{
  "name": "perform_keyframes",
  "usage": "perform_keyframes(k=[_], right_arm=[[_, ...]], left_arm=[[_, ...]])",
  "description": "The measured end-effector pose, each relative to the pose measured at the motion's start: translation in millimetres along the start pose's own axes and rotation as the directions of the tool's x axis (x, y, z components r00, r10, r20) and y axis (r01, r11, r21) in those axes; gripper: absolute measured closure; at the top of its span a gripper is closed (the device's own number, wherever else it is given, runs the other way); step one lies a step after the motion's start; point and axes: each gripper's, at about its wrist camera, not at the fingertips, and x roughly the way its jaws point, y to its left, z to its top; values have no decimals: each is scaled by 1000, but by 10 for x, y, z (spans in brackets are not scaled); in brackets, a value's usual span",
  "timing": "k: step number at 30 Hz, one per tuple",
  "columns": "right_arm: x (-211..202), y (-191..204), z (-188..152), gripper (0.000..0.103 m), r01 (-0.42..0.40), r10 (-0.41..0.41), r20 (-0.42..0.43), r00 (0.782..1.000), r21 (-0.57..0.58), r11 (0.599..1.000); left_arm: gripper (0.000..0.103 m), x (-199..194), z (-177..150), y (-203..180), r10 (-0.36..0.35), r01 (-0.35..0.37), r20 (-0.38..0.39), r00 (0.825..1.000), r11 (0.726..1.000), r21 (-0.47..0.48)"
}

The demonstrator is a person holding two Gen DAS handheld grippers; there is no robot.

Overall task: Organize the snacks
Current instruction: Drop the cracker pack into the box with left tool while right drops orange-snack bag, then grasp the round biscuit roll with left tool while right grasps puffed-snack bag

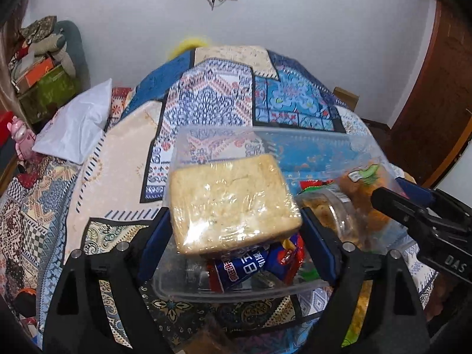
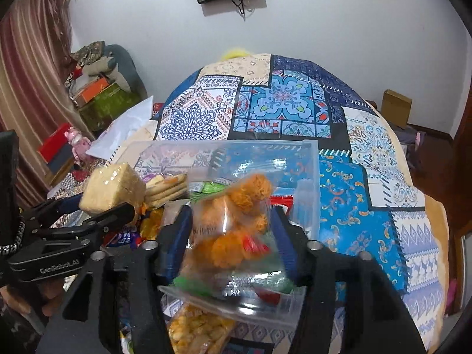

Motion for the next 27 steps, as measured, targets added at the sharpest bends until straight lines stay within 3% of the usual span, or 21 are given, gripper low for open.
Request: perform_keyframes(k=[2,8,14,20,27], right_arm=[[-81,7,13,36,7,-6,23,1000,-5,1000],[-360,31,12,36,-2,4,53,999,-23,1000],[-616,90,-109,36,-4,7,59,998,-50,999],[-721,163,-318,36,-1,3,34,999,-82,997],[-603,224,-612,36,-5,1,-37,999,-97,995]], left_arm=[[15,-99,5,-11,-4,4,15,1000,1000,7],[10,-549,5,-10,-27,25,80,996,999,27],[8,-896,-137,87,-29,24,91,995,999,48],[8,-965,-453,261,1,-3,40,999,998,57],[8,-685,-903,488,14,-10,-81,997,999,47]])
